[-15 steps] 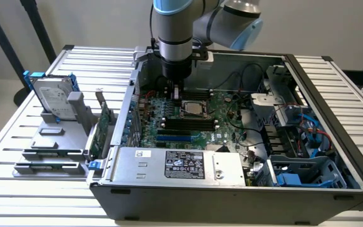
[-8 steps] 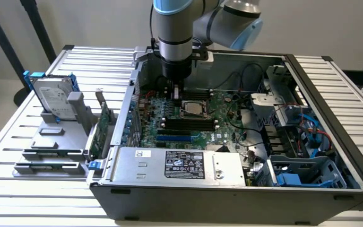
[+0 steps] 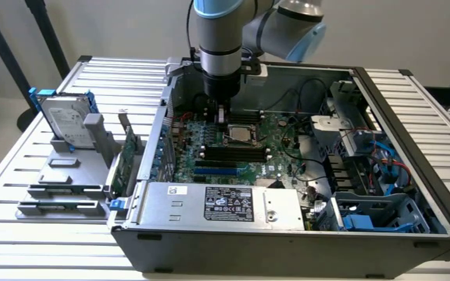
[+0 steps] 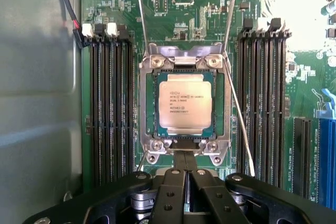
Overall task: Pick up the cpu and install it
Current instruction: 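Close the cpu cover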
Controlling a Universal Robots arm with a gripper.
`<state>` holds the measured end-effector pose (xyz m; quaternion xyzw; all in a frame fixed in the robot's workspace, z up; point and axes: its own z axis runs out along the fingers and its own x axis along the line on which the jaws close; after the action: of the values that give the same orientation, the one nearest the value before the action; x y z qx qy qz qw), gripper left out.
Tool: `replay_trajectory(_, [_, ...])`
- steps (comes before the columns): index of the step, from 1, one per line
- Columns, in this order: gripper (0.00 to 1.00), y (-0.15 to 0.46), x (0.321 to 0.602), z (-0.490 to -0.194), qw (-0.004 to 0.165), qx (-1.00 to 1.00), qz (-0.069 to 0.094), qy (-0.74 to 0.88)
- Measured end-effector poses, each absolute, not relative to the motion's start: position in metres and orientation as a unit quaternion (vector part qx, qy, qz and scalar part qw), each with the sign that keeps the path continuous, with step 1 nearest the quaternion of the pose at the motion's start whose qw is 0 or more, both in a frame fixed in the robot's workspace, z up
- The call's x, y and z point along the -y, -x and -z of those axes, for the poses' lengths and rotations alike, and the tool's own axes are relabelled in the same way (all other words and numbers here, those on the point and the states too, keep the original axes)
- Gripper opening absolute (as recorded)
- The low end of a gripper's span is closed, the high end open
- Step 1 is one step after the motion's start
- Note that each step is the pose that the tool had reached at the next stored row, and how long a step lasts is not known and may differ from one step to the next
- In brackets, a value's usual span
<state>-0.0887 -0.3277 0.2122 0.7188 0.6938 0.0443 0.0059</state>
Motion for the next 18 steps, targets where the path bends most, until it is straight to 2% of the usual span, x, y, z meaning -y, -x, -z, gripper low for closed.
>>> replay_trajectory(18, [0.11, 0.017, 0.338, -0.253, -0.002, -0.694, -0.043, -0.719])
